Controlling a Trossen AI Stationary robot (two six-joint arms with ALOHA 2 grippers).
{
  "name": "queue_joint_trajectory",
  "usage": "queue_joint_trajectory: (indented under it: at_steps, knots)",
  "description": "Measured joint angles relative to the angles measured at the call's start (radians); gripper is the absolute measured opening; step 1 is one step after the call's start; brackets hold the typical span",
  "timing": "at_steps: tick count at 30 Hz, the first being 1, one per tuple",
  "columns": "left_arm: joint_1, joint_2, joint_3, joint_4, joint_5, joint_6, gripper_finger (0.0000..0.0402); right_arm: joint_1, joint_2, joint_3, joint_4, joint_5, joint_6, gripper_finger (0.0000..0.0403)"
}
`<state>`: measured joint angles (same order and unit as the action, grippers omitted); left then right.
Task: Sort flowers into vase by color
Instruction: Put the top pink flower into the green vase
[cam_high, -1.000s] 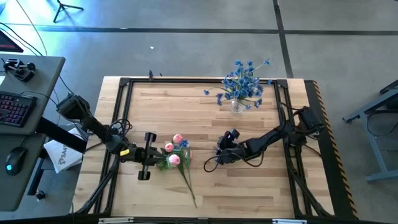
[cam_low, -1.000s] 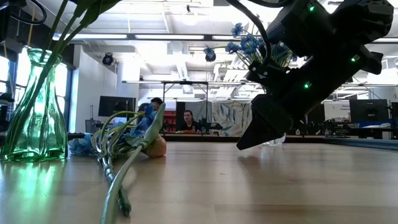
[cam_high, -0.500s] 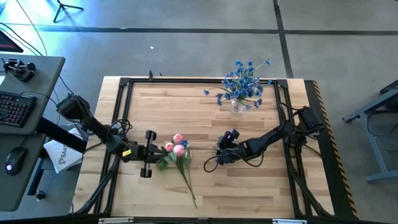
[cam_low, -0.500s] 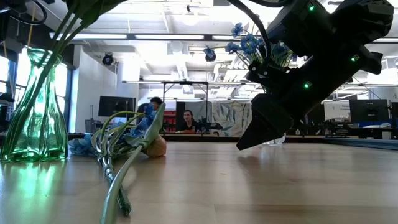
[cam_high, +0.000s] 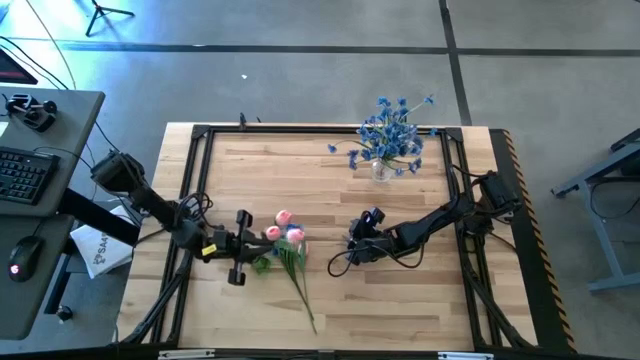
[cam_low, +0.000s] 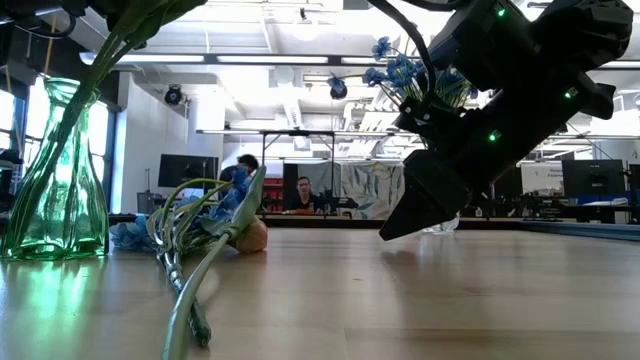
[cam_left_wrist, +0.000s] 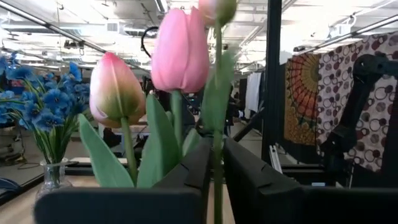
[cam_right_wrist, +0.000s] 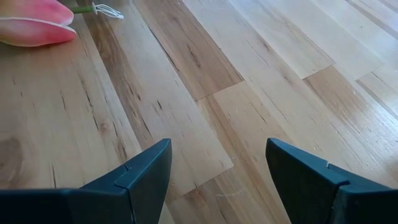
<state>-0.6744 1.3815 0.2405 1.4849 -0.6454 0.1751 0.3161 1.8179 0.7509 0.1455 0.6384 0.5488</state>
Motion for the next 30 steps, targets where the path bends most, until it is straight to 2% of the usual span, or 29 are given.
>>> queue_joint_trajectory:
  at_steps: [11,18,22,25,30]
  knots:
    - [-0.114,-0.034,0.0,0.0,-0.185,0.094,0.0091,0.0,0.0,0.0,0.002,-0.005,0.0,0.0259]
    - [-0.146,-0.081,0.0,0.0,-0.196,0.122,0.0093,0.0,0.0,0.0,0.031,-0.012,-0.009,0.0259]
    - [-0.177,-0.109,0.004,0.0,-0.197,0.196,0.0094,0.0,0.0,0.009,0.14,-0.105,-0.091,0.0259]
    - [-0.213,-0.133,0.022,0.0,-0.212,0.266,0.0094,-0.004,0.0,0.074,0.164,-0.178,-0.164,0.0259]
    - [-0.306,-0.172,0.065,-0.01,-0.27,0.4,0.0094,-0.006,0.0,0.263,0.075,-0.202,-0.302,0.0256]
